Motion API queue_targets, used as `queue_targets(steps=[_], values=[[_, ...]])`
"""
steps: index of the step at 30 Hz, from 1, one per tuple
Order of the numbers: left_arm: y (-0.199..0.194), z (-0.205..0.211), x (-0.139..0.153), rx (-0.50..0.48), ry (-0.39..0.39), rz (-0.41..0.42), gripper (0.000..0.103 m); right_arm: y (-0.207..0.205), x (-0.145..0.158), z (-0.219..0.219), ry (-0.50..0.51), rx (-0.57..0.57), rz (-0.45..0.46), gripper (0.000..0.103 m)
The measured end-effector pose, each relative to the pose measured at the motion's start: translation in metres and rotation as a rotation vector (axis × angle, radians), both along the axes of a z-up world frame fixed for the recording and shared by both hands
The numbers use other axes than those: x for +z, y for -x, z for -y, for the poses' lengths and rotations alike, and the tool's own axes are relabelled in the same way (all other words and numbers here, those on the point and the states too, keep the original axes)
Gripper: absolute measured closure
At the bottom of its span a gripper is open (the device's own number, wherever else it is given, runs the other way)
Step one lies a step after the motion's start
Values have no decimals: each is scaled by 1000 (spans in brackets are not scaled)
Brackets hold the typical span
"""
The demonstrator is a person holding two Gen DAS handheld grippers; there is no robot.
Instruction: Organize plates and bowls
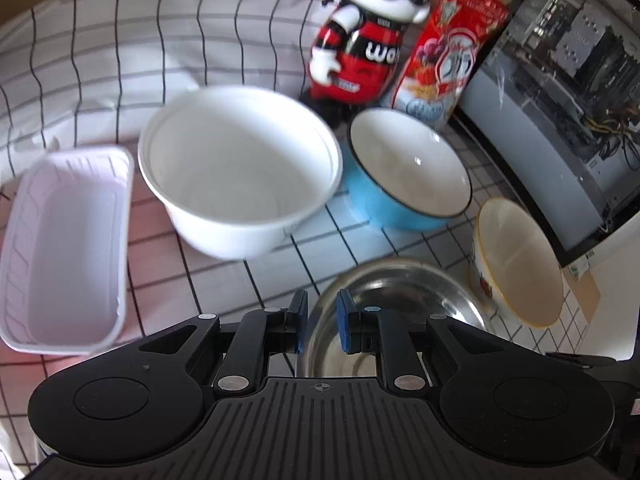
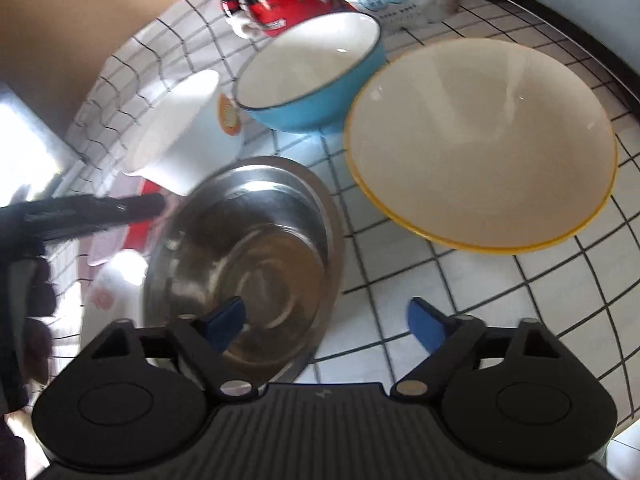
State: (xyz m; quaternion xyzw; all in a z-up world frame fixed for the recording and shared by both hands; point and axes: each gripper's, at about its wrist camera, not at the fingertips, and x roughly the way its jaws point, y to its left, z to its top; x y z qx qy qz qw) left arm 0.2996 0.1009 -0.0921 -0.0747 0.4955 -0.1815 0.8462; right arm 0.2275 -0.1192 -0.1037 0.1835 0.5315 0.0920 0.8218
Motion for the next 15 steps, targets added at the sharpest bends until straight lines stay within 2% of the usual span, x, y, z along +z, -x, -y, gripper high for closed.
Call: queue_targets(steps=[4,9,12,15], values=[[-1,5,-8,-1,-23,-25,84,-8,-9,-10,-4,37,-45,53],[-8,9,-20,7,-7,-62,76,-9,-14,-24,30,85,-49,62],[-10,10,-28,40,-11,-93,76,-12,-13,-34,80,108,-46,62],[-4,9,-21,97,-36,-96,76,-11,-5,-37,90,128,-21,62]])
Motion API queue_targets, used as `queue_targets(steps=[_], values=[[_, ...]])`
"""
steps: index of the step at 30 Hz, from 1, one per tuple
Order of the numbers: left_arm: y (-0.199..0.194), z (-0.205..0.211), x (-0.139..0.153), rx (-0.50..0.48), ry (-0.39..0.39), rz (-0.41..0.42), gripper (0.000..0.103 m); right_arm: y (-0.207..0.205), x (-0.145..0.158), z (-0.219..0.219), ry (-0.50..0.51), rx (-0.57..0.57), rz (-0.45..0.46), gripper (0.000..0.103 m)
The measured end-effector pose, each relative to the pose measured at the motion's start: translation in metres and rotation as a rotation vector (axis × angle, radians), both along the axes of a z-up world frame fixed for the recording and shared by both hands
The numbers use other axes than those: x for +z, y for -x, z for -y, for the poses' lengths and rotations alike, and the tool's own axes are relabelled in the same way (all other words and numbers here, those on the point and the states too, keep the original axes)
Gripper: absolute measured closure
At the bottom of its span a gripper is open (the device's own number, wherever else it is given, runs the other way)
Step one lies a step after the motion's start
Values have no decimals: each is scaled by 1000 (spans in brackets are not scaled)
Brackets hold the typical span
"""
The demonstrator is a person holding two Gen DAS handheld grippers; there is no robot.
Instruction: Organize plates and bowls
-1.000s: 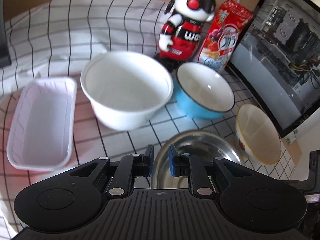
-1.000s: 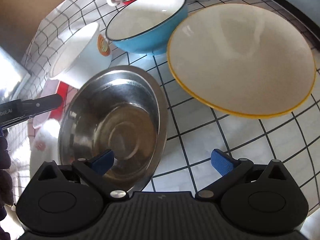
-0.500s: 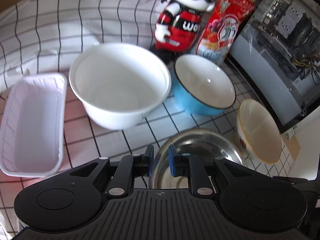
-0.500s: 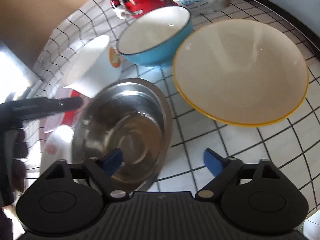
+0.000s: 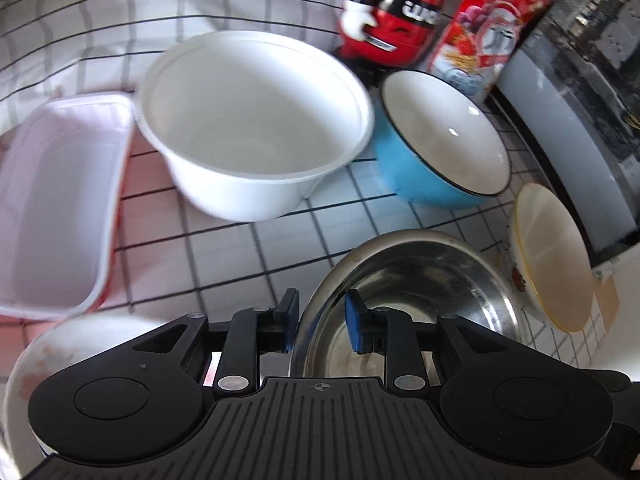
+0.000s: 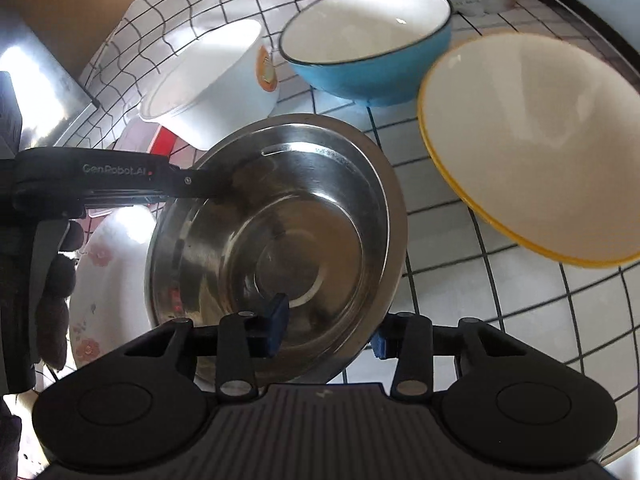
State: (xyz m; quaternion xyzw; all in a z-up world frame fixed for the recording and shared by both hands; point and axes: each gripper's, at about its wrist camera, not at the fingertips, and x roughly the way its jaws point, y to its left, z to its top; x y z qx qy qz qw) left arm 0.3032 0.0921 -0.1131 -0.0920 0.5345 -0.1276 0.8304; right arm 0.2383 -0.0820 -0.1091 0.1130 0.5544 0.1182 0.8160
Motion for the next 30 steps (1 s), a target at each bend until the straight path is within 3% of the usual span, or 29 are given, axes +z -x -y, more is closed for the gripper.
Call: queue_targets(steps=[6,11,15,19,24,30], values=[[39,-35,45,142,21,104,76,-1,39,-21,-7,117,144,62],[80,-90,63,373,31,128,76,-17,44,-72,-53,277,146,61],[105,-123,53,506,-10,95,77,-19,29,-122,-37,405,120,60],[120,-138,34,571,-70,56,77,-15,17,-152,-15,470,90,60],[131,-153,24,626,-69,56,79,-17,5,-168,18,517,90,60],[138,-153,24,622,-58,83,81,-15,-1,-165,41,519,103,62]])
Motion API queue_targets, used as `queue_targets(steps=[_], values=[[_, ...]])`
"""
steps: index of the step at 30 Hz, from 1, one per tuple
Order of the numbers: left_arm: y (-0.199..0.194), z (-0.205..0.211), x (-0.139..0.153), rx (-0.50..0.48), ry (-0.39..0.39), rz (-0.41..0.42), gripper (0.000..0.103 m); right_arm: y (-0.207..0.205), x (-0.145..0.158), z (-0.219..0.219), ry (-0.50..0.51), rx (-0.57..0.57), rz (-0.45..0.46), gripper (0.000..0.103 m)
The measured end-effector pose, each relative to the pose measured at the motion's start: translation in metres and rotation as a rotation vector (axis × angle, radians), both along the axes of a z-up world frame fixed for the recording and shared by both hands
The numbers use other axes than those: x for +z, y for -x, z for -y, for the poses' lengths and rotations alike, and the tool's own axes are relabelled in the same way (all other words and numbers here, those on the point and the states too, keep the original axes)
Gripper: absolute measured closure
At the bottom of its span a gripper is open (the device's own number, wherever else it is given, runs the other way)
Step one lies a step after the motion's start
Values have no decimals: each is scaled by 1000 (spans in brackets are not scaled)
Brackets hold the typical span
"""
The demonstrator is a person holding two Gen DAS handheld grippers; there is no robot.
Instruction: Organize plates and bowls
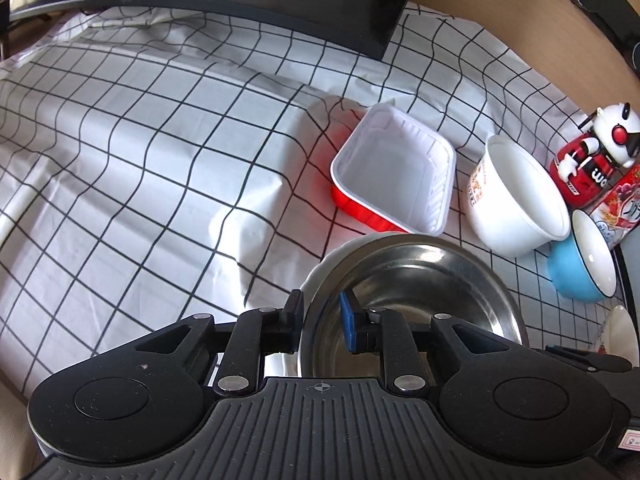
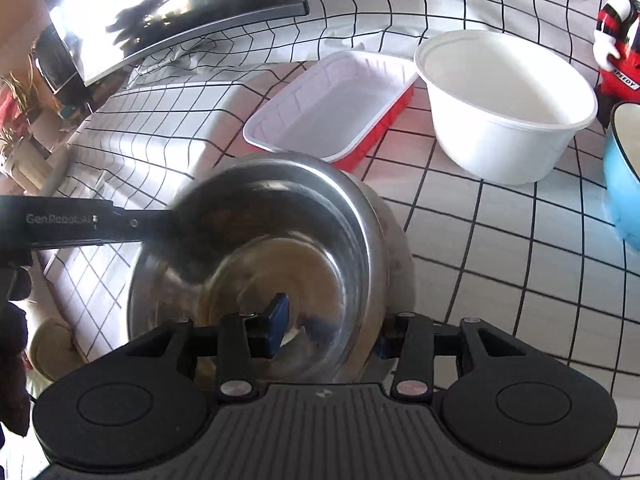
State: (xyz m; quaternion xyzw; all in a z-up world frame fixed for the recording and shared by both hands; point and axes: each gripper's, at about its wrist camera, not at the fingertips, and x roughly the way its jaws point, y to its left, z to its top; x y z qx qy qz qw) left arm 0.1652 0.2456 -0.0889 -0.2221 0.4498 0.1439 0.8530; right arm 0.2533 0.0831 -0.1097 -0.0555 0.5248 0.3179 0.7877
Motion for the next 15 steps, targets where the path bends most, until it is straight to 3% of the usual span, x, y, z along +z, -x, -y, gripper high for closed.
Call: queue_targets(steps=[4,8,12,15], values=[[4,-1,3,8,-5,19,81,3,3,2,1,0,15,59],[14,-7,12,49,-51,60,81,5,13,8,-20,-12,57,47],[25,-25,17,116,9,123,81,6,25,16,-22,-35,135,43],[33,-33,21,102,69,173,81,3,29,22,-19,-55,149,40]])
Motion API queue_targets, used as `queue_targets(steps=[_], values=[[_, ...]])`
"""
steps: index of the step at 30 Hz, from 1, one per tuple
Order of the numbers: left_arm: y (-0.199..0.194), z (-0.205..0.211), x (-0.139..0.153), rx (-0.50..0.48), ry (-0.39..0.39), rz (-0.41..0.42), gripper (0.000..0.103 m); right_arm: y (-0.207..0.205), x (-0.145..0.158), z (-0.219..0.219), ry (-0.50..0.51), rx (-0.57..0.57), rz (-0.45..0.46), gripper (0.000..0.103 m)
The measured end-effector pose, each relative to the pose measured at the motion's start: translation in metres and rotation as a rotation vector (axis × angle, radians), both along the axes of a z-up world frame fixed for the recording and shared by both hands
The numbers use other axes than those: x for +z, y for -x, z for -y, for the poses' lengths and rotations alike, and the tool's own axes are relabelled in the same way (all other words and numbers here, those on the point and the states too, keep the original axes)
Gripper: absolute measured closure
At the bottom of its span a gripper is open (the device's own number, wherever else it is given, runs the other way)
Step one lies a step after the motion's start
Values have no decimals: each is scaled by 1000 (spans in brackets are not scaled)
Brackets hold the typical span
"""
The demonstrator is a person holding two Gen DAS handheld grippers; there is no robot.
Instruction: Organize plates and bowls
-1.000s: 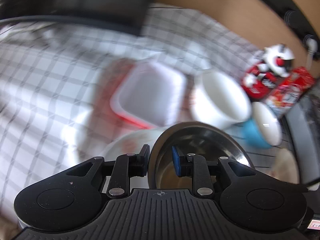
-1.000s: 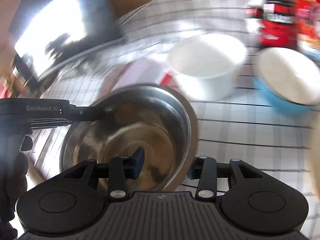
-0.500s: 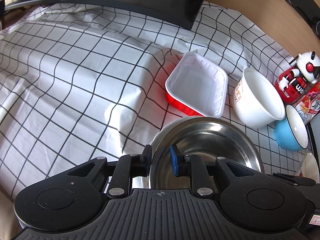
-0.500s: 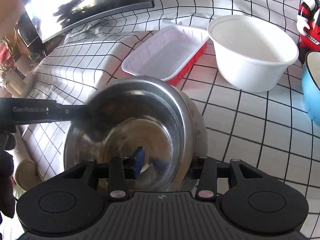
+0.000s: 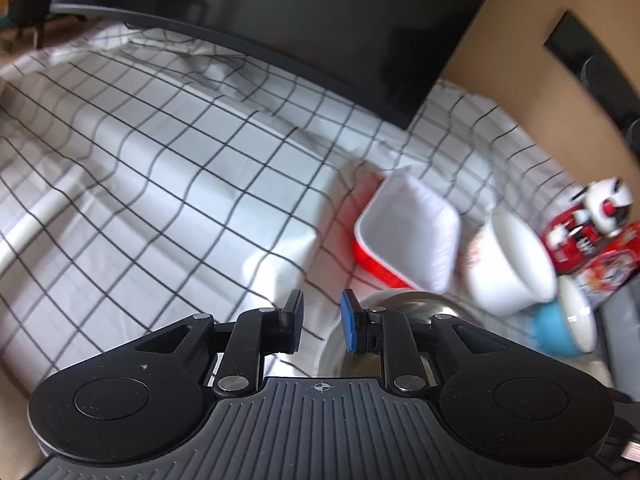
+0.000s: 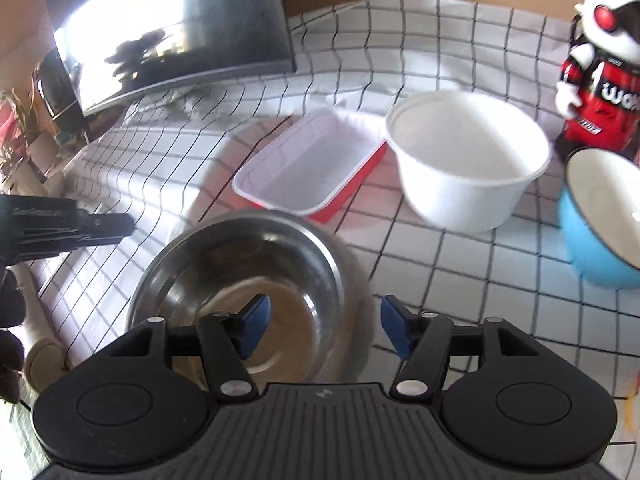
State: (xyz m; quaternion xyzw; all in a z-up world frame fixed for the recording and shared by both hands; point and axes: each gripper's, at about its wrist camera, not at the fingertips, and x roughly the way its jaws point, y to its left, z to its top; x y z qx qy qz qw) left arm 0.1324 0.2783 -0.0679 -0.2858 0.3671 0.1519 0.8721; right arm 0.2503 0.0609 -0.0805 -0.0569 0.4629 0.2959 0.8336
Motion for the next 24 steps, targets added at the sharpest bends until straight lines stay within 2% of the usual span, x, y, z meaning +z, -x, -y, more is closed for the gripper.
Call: queue_targets(steps=[2,4,8,10,12,16,20,24], values=[[5,-1,3,-56,58,60,81,-3,-1,2,2,-7,-12,40],[6,2,4,-119,64,89,81,-5,-4,1,10,-9,-26,40],[1,21,-3,-181,-75,-15,81,-5,-8,-4,26,4,-33,40],[-1,23,-12,-181,-94,-68,81,-5,-11,-6,33,4,-38,40],[-1,20,-19,-165,-65,-85,77,-8,-14,-6,36,-1,-49,40],[-7,13,-29,-168,20,-90,77,-13,-22,-7,43,-9,-75,40],[-19,14,-41,-171,12,-146,66,-15,-30,-9,50,-5,-106,40],[-26,14,-50,-186,45,-163,68,-17,-40,-11,43,1,-175,40]])
